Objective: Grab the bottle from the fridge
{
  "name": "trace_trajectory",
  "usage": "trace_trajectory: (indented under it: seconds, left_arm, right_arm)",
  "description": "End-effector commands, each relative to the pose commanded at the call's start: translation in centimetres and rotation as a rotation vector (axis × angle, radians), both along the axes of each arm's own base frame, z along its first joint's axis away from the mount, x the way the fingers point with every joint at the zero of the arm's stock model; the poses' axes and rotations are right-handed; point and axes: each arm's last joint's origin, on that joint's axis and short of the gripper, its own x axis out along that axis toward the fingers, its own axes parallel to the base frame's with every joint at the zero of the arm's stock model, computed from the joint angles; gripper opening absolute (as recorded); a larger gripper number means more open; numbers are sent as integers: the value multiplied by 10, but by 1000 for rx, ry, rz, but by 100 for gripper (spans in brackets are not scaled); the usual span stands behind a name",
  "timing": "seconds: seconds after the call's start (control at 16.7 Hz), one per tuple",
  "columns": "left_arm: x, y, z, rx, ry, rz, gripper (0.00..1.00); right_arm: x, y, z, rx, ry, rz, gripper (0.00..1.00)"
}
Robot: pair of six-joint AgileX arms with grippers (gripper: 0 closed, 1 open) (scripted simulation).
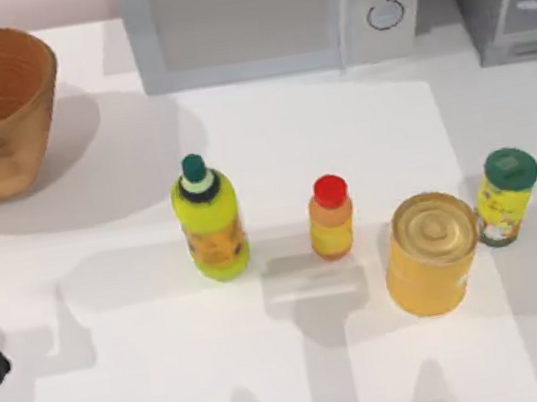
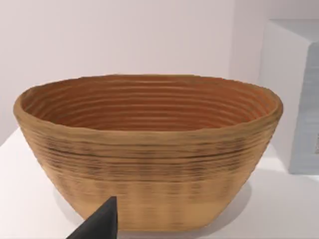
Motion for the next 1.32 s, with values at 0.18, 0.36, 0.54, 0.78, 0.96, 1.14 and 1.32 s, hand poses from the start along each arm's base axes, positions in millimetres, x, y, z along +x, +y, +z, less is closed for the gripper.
trace_trajectory:
  seconds: [0.18, 0.36, 0.54, 0.78, 0.96, 1.14, 1.32]
  left_arm:
    - [0, 0, 0, 0, 0, 0, 100]
    - [0, 0, 0, 0, 0, 0, 100]
    - [0, 0, 0, 0, 0, 0, 100]
    - [0, 0, 0, 0, 0, 0, 100]
    - [0, 0, 0, 0, 0, 0, 100]
    - [0, 0, 0, 0, 0, 0, 100]
    - [0, 0, 0, 0, 0, 0, 100]
  right_arm:
    - [1, 0, 1, 0, -2, 1, 100]
    - [6, -3, 7, -2, -18, 3, 100]
    - [18, -9, 17, -7, -40, 2, 100]
    - [45, -25, 19, -11, -28, -1, 100]
    - [67, -42, 7, -3, 6, -2, 100]
    - [83, -60, -11, 10, 33, -1, 100]
    - [92, -77, -27, 14, 34, -1, 100]
